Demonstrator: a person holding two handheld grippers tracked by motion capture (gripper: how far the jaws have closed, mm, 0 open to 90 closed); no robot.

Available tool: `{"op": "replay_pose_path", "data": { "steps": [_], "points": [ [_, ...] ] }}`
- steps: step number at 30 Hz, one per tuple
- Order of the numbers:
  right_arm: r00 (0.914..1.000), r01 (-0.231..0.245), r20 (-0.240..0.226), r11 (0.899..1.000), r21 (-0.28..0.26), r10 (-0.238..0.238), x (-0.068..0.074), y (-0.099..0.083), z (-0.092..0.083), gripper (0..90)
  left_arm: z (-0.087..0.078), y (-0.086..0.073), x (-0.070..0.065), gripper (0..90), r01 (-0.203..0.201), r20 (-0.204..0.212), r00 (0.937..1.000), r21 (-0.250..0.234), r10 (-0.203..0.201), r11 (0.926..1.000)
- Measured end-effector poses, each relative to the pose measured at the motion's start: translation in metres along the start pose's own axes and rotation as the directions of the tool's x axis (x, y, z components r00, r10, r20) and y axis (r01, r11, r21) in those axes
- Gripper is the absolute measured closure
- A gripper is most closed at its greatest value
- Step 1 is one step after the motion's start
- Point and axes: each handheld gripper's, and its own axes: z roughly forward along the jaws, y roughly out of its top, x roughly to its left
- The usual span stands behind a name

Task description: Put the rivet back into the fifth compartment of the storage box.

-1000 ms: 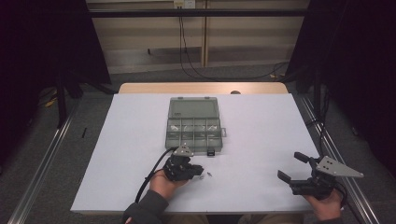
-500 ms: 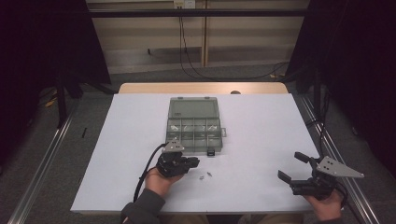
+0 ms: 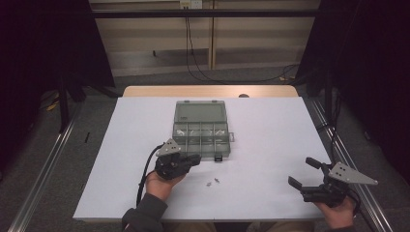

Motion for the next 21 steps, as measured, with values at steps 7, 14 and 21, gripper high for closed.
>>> {"op": "replay_pose_path", "data": {
  "steps": [7,14,21],
  "points": [
    [1.0000,-0.002,-0.002,1.000,0.002,0.002,0.001,0.000,0.000,1.7,-0.006,0.001,0.008,82.6,0.021,-0.026,0.9994,-0.050,-0.022,0.9985],
    [1.0000,0.001,-0.003,1.000,0.000,-0.001,0.000,0.000,0.000,1.8,-0.011,0.002,0.017,82.6,0.038,-0.057,0.9974,-0.086,-0.043,0.9955],
    [1.0000,0.001,-0.003,1.000,0.001,-0.001,0.000,0.000,0.000,1.8,-0.012,0.005,0.022,82.5,0.037,-0.079,0.9959,-0.101,-0.045,0.9942]
  ]
}}
